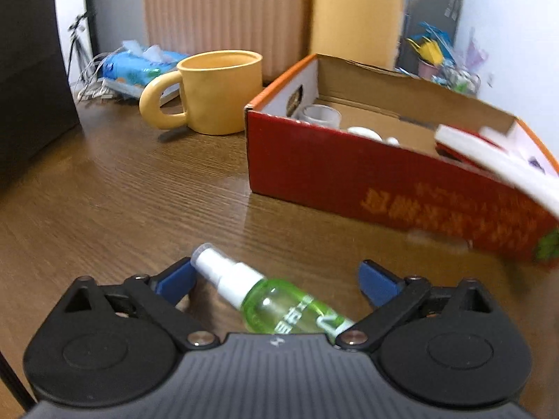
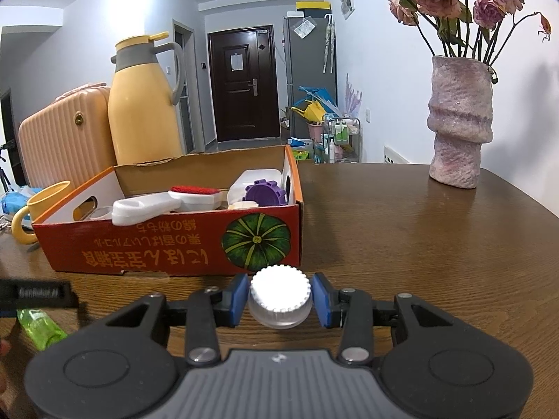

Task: Organize rigid objects
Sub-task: 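Grasp the green spray bottle upright with the left gripper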

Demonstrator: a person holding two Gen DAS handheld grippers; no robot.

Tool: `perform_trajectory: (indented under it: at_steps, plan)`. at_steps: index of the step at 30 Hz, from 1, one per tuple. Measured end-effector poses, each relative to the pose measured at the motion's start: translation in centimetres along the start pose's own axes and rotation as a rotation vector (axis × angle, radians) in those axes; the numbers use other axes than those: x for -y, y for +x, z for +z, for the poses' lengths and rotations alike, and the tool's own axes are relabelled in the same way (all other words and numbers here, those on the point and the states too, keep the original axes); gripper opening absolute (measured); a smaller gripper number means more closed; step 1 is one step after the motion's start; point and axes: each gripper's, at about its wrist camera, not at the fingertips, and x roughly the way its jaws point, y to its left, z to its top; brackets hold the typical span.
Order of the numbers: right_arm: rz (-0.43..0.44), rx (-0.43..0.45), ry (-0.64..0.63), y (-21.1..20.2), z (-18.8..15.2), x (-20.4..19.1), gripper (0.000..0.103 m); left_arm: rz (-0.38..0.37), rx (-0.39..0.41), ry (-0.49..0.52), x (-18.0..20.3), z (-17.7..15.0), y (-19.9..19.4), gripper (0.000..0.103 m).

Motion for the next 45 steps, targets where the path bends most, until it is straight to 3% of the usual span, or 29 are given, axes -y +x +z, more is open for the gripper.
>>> perform_trajectory:
  at_steps: [6,10,12,15,18,19,20,22,25,30,37,39,45]
  plan:
    - [0.001,0.003,-0.003,-0.2,0.1,-0.2,0.039,-0.047,0.026,0.073,-0.8,-1.2,-1.5,0.066]
    - [-0.002,0.007,-0.001,-0.3,0.1,-0.1,0.039,-0.091,0.038,0.089,-1.8,-1.3,-2.0,0.031]
    - [-0.005,0.008,0.0,-0.3,0.1,-0.1,0.039,-0.111,0.041,0.092,-2.1,-1.3,-2.2,0.022]
    - [-0.009,0.008,0.002,-0.3,0.0,-0.1,0.039,-0.146,0.036,0.106,-2.2,-1.0,-2.1,0.022]
    - [-0.011,0.012,0.004,-0.5,-0.1,-0.1,0.039,-0.162,0.035,0.137,-1.9,-1.0,-2.1,0.033]
    - [-0.011,0.013,0.004,-0.6,-0.1,-0.1,0.039,-0.172,0.039,0.144,-1.9,-0.9,-2.2,0.045]
    - [-0.01,0.014,0.003,-0.8,-0.2,-0.1,0.039,-0.184,0.051,0.15,-1.9,-0.9,-2.5,0.064]
    - [-0.009,0.017,0.003,-1.1,-0.3,0.0,0.039,-0.192,0.107,0.159,-2.2,-1.0,-3.8,0.084]
    - [-0.009,0.017,0.003,-1.2,-0.3,0.0,0.039,-0.199,0.183,0.179,-3.0,-1.4,-5.7,0.09]
    - [-0.006,0.018,-0.006,-1.9,-0.8,-0.2,0.039,-0.239,0.14,0.221,-4.6,-2.9,-6.4,0.096]
    - [0.001,0.03,-0.03,-3.7,-1.9,-1.1,0.039,-0.253,0.095,0.274,-5.1,-4.7,-6.5,0.094]
    - [0.003,0.033,-0.036,-4.0,-2.1,-1.3,0.039,-0.255,0.081,0.277,-5.1,-5.0,-6.4,0.086]
    - [0.018,0.054,-0.044,-5.3,-2.7,-1.9,0.039,-0.266,0.044,0.281,-5.2,-5.8,-6.3,0.037]
